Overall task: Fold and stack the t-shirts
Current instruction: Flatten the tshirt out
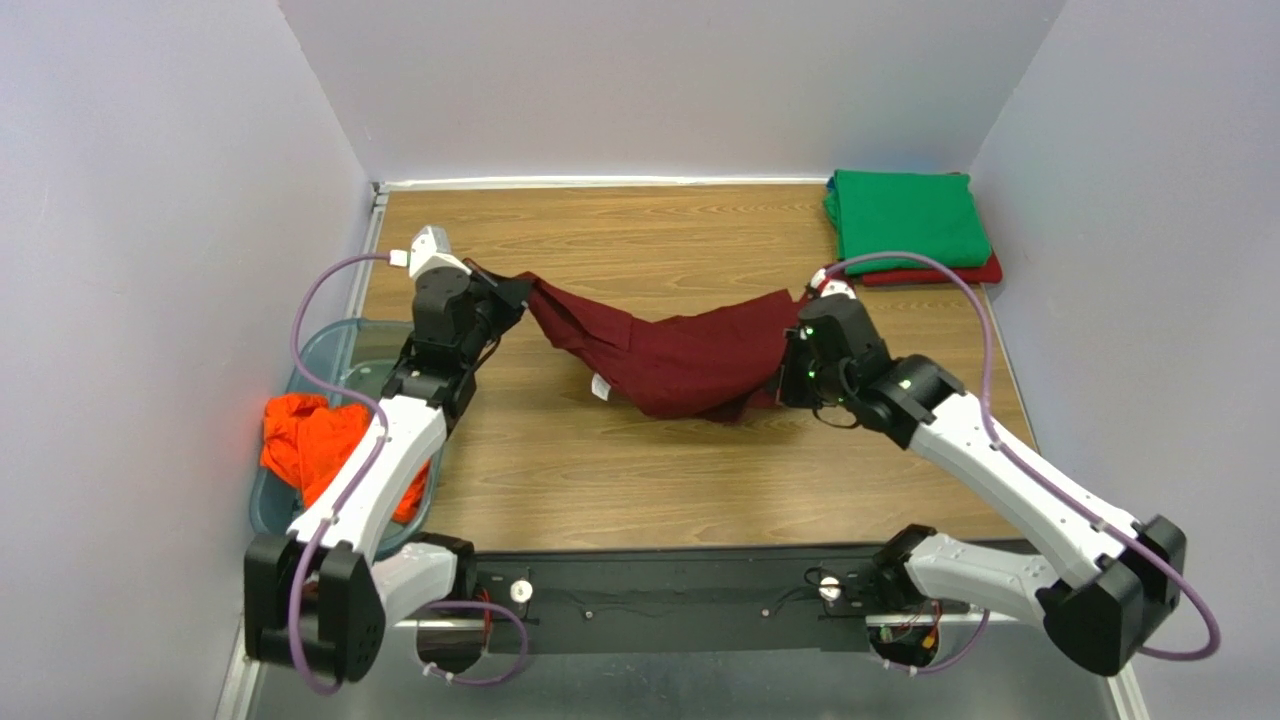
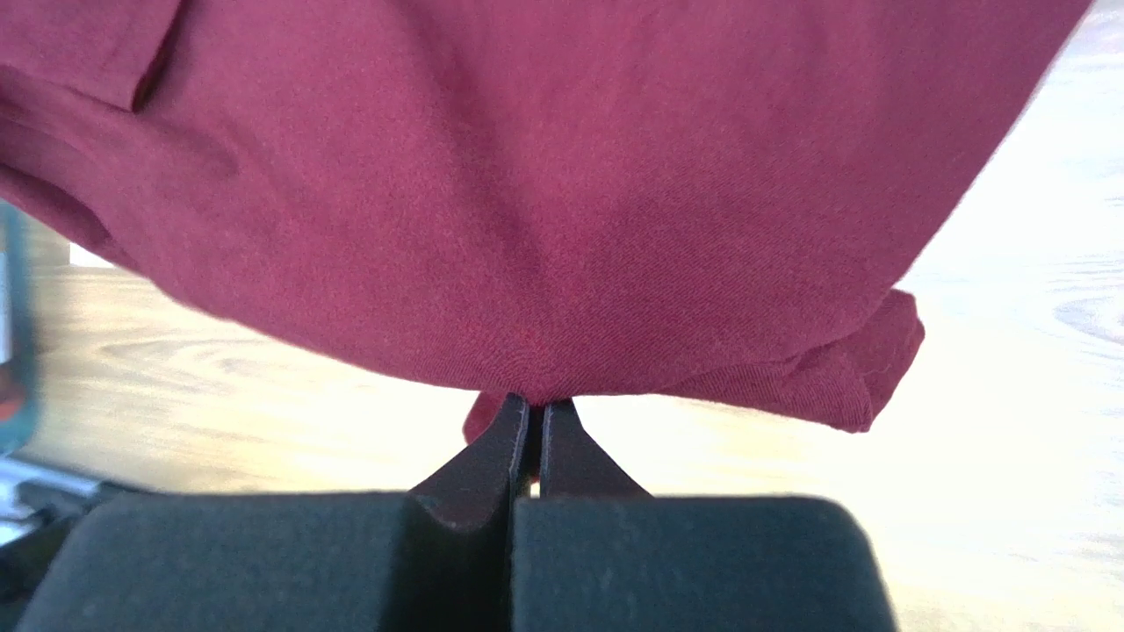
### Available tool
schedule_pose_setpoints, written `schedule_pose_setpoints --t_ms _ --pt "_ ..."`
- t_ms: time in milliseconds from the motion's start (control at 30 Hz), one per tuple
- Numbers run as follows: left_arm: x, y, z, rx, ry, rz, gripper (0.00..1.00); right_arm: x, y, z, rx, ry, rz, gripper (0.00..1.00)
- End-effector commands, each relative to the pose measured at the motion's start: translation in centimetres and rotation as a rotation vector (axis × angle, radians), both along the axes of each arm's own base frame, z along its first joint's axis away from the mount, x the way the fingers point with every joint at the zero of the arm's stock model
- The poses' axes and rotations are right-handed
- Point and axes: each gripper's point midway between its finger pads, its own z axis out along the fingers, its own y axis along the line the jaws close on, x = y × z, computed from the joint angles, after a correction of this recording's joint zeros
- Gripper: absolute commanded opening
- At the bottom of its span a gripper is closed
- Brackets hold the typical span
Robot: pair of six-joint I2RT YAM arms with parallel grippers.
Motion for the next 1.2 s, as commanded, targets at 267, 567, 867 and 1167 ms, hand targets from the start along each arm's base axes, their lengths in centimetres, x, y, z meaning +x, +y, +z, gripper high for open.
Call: schedule_pose_setpoints --t_ms 267,567,867,1167 --pt "-2.1 4.8 0.7 0.067 0.064 0.204 0.0 -6.5 0.8 2.2 0.057 0.17 0.251 0.01" --pt "0.4 7.6 -5.9 0.128 0.214 0.241 0.0 -11.8 -1.8 -6.4 -0.062 0.479 0.268 0.01" --pt "2.7 9.1 -8.3 0.156 0.281 0.271 0.0 -13.4 -2.0 -7.9 -0.037 0.54 0.256 0.05" --pt "4.8 7.1 -5.2 0.112 0.194 0.155 0.0 -3.4 -1.6 -2.8 -0.157 0.242 0.075 0.01"
